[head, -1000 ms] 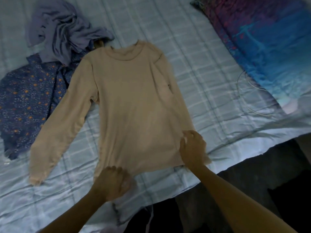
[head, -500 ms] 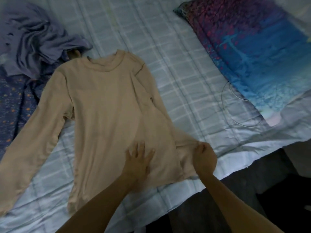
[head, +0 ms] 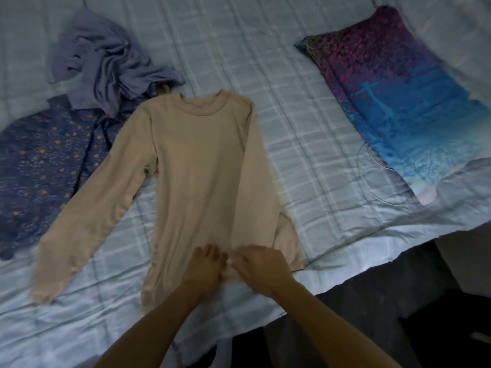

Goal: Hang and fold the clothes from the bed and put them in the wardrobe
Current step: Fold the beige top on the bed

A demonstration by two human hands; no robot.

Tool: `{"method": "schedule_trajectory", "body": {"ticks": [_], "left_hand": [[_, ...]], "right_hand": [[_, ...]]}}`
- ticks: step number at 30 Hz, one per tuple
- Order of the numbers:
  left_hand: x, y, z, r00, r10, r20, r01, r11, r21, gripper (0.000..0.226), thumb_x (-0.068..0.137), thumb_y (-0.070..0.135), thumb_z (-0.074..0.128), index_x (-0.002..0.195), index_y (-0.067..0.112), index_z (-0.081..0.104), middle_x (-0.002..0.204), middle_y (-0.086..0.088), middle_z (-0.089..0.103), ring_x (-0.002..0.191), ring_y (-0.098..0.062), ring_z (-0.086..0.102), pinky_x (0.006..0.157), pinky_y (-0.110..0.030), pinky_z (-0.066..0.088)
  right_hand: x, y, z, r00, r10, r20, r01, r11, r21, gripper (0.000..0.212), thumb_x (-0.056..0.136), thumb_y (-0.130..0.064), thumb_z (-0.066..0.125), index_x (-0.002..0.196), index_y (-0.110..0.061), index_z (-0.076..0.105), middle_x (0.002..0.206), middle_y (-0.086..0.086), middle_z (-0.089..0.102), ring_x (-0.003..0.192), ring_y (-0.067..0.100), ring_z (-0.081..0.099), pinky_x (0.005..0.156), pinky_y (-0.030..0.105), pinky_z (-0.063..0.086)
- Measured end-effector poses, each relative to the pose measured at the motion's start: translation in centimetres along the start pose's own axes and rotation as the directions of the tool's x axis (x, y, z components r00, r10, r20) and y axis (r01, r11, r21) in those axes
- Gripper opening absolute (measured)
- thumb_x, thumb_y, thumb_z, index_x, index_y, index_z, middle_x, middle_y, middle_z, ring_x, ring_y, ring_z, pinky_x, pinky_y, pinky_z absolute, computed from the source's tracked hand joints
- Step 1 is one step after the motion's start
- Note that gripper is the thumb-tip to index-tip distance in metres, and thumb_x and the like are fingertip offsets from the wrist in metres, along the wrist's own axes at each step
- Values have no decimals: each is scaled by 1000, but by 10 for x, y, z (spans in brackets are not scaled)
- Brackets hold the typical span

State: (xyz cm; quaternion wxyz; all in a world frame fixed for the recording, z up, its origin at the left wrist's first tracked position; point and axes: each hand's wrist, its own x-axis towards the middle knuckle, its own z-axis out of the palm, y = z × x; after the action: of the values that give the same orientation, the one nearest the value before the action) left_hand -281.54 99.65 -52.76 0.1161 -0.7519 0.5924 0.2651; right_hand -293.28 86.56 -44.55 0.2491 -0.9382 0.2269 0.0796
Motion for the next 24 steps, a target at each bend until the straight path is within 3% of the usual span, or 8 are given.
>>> {"method": "schedule_trajectory", "body": {"ticks": [2,6,9,13,15,17,21,24], "left_hand": [[-25,-22,16,998,-38,-56,37,999,-22,17,60,33,55,71,24,64,72,-4,61,68,-26,61,63,-32,48],[-76,-70,24,971,-179,-160,165,981,-98,13,69,21,51,71,20,63,72,-6,60,68,-28,60,65,-37,49],[-95,-111,29,890,-404,-214,336,895,-293,29,76,22,50,91,7,69,90,-19,66,78,-35,65,71,-41,51],[-107,-172,26,614,-724,-315,563,681,-469,44,86,23,49,121,-2,55,121,-32,53,105,-46,54,86,-53,42],[-108,-203,29,452,-854,-258,673,516,-530,54,86,18,58,134,-1,43,135,-32,40,122,-47,39,99,-58,29],[-107,-228,32,377,-910,-173,719,405,-565,61,88,19,59,140,0,34,143,-28,32,131,-44,29,103,-59,20],[-100,-263,44,385,-905,179,770,209,-602,67,92,28,54,144,3,20,141,-27,36,129,-44,35,104,-55,25],[-98,-258,30,530,-833,157,721,345,-601,51,90,43,49,117,0,50,114,-26,60,107,-42,56,93,-48,43]], "right_hand": [[-5,-16,19,964,-48,262,40,999,36,49,95,-52,34,89,-17,69,87,7,70,79,24,62,63,30,40],[-10,-18,36,977,125,174,-147,981,126,40,100,-39,40,84,-13,66,82,7,68,76,22,62,66,32,44],[-1,-13,43,980,188,67,-196,969,150,42,98,-43,36,111,-16,66,109,3,66,97,19,61,83,27,44],[27,1,73,966,230,115,-236,971,35,67,93,-54,17,131,-12,54,134,12,53,124,28,47,105,35,35],[37,-2,87,949,260,179,-265,964,5,51,95,-43,36,134,-12,51,142,15,46,131,31,41,108,38,33],[40,-11,99,945,253,206,-263,965,22,44,94,-28,50,135,-13,50,147,16,39,134,31,36,109,38,33],[35,-17,106,952,262,158,-265,964,-7,40,95,-24,50,133,-14,53,149,14,36,135,29,36,107,36,33],[36,-14,101,949,264,173,-271,962,22,35,95,-20,52,129,-12,58,147,13,40,134,27,37,108,32,31]]}}
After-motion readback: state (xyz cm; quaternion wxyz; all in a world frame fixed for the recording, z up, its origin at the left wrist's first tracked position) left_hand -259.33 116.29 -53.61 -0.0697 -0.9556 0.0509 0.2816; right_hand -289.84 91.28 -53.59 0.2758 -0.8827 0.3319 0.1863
